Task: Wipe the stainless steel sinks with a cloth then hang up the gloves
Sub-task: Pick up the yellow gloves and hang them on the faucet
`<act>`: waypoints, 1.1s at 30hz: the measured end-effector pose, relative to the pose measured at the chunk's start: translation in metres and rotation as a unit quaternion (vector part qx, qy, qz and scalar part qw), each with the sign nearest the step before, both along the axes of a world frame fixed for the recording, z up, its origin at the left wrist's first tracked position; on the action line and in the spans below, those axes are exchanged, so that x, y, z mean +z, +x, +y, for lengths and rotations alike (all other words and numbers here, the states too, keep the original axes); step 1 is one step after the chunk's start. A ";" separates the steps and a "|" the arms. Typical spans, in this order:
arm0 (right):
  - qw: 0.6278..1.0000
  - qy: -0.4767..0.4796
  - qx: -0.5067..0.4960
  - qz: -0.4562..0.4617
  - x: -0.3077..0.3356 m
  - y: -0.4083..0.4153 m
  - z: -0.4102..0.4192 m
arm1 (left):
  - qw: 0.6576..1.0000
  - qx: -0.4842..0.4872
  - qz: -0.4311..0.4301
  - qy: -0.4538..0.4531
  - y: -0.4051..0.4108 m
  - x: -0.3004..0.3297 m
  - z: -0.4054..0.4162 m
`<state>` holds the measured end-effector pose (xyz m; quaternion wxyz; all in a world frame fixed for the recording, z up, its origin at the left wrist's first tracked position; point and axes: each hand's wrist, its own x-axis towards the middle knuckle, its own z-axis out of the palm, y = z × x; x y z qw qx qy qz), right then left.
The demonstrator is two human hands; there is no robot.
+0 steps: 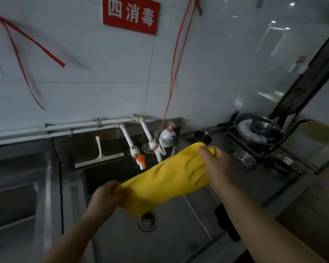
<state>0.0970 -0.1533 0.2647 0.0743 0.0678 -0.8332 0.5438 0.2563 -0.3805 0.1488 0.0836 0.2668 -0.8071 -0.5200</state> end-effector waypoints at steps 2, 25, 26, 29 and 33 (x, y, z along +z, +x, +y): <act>0.999 -0.045 -0.004 -0.012 -0.004 -0.020 -0.011 | 0.999 0.035 0.019 -0.019 -0.019 0.014 -0.018; 0.945 -0.254 0.008 -0.207 -0.119 -0.236 -0.061 | 0.957 0.256 0.134 -0.042 -0.332 0.078 -0.076; 0.935 -0.263 0.019 -0.235 -0.124 -0.239 -0.059 | 0.958 0.254 0.132 -0.030 -0.342 0.075 -0.076; 0.914 -0.274 0.031 -0.297 -0.139 -0.247 -0.057 | 0.969 0.222 0.106 -0.012 -0.369 0.063 -0.070; 0.904 -0.259 0.038 -0.337 -0.152 -0.256 -0.054 | 0.981 0.167 0.081 0.055 -0.391 0.048 -0.060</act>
